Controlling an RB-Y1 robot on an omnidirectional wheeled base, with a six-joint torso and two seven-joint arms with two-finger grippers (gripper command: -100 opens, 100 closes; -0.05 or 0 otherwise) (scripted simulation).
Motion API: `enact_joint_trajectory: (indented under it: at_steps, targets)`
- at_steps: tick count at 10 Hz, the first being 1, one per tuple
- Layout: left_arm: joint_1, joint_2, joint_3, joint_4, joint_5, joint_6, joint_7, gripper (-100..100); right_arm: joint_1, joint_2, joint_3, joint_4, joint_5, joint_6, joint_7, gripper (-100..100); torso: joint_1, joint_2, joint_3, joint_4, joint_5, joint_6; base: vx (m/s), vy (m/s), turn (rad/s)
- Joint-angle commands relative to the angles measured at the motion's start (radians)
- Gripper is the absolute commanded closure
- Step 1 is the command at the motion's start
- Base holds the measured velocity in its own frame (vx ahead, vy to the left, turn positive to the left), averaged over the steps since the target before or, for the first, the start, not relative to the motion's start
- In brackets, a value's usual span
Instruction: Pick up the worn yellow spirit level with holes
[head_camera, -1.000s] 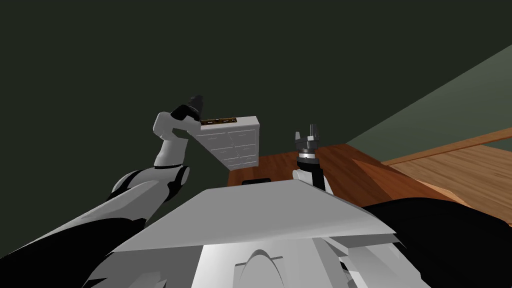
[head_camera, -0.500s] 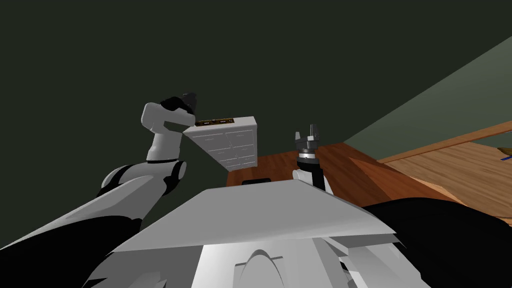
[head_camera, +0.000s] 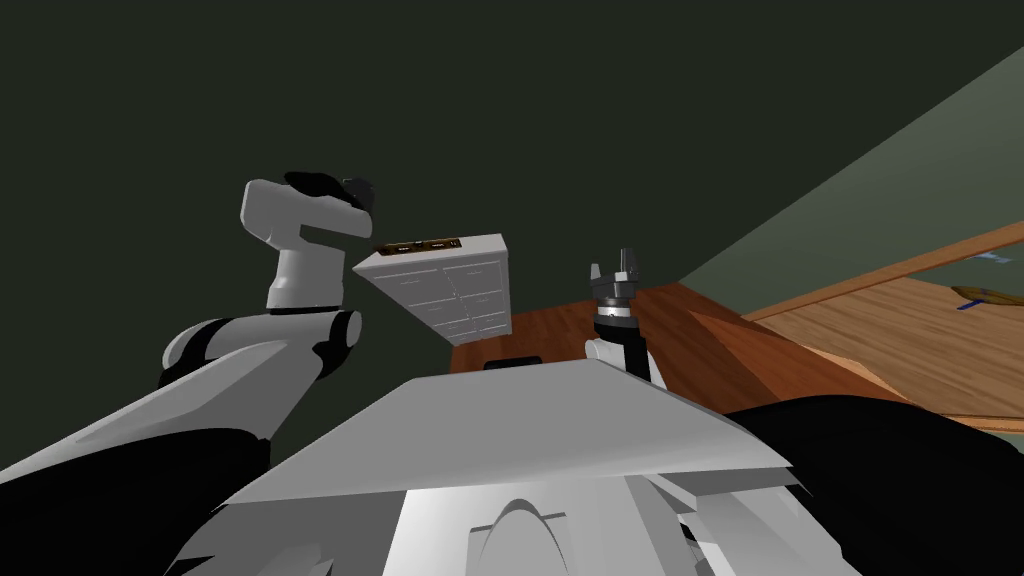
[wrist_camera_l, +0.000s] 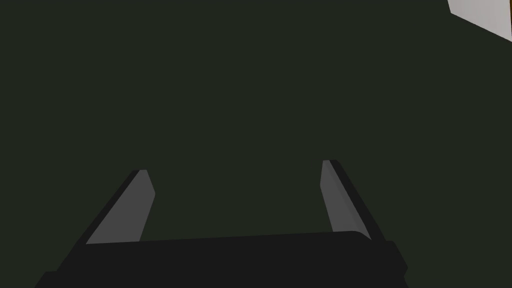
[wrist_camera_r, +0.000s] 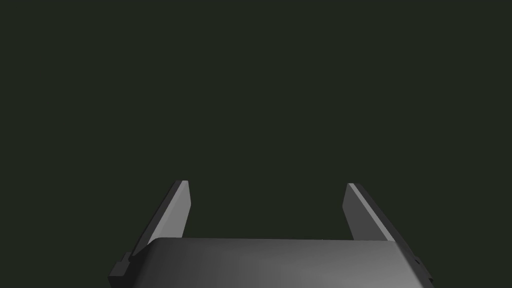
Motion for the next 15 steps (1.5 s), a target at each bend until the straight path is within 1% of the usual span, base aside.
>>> enact_joint_trajectory:
  at_steps: [1,2,4,5,6,7,8,9,10,11,12,13,14,15]
  targets:
    - [-0.011,0.002,0.0,0.014,-0.001,0.04,0.0,-100,0.0,0.0,0.0,0.0,0.0,0.0,0.0,0,0.0,0.0,0.0,0.0,0.0,0.0,0.015,-0.011,0.012]
    - [-0.063,0.028,0.006,0.071,0.012,0.071,-0.007,-100,0.0,0.0,0.0,0.0,0.0,0.0,0.0,0,0.002,0.001,0.0,0.0,0.0,0.0,0.028,-0.026,-0.095]
    - [-0.063,0.028,0.006,0.079,0.012,0.12,-0.007,-100,0.0,0.0,0.0,0.0,0.0,0.0,0.0,0,0.001,0.0,0.0,0.0,0.0,0.0,0.028,-0.022,-0.027]
    - [-0.112,0.053,0.013,0.13,0.025,0.153,-0.014,-100,0.0,0.0,0.0,0.0,0.0,0.0,0.0,0,0.002,0.0,0.0,0.0,0.001,0.0,0.031,-0.035,-0.111]
    - [-0.112,0.053,0.013,0.145,0.025,0.177,-0.014,-100,0.0,0.0,0.0,0.0,0.0,0.0,0.0,0,0.001,0.0,0.0,0.0,0.0,0.0,0.038,-0.032,-0.054]
    - [-0.112,0.053,0.013,0.145,0.025,0.199,-0.014,-100,0.0,0.0,0.0,0.0,0.0,0.0,0.0,0,0.001,0.0,0.0,0.0,0.0,0.0,0.02,-0.016,0.012]
    - [-0.154,0.077,0.02,0.185,0.039,0.232,-0.021,-100,0.0,0.0,0.0,0.0,0.0,0.0,0.0,0,0.002,0.0,0.0,0.0,0.001,0.0,0.045,-0.025,-0.093]
    - [-0.157,0.077,0.02,0.21,0.039,0.261,-0.021,-100,0.0,0.0,0.0,0.0,0.0,0.0,0.0,0,0.001,-0.001,0.0,0.0,0.0,0.0,0.046,-0.023,-0.069]
    - [-0.157,0.077,0.02,0.211,0.039,0.277,-0.021,-100,0.0,0.0,0.0,0.0,0.0,0.0,0.0,0,0.001,-0.001,-0.001,0.0,0.0,0.0,0.02,-0.015,0.001]
    - [-0.199,0.098,0.027,0.255,0.052,0.313,-0.029,-100,0.0,0.0,0.0,0.0,0.0,0.0,0.0,0,0.002,0.0,0.0,0.0,0.001,0.0,0.042,-0.03,-0.115]
    - [-0.199,0.098,0.027,0.272,0.052,0.346,-0.029,-100,0.0,0.0,0.0,0.0,0.0,0.0,0.0,0,0.001,-0.001,0.0,0.0,0.0,0.0,0.053,-0.027,-0.055]
    - [-0.199,0.098,0.027,0.276,0.052,0.353,-0.029,-100,0.0,0.0,0.0,0.0,0.0,0.0,0.0,0,0.001,-0.001,-0.001,0.0,0.0,0.0,0.027,-0.013,0.013]
    - [-0.237,0.118,0.034,0.309,0.065,0.401,-0.036,-100,0.0,0.0,0.0,0.0,0.0,0.0,0.0,0,0.002,0.0,0.0,0.0,0.001,0.0,0.053,-0.022,-0.115]
    - [-0.237,0.118,0.034,0.317,0.065,0.427,-0.036,-100,0.0,0.0,0.0,0.0,0.0,0.0,0.0,0,0.001,-0.001,-0.001,0.0,0.0,0.0,0.057,-0.02,-0.057]
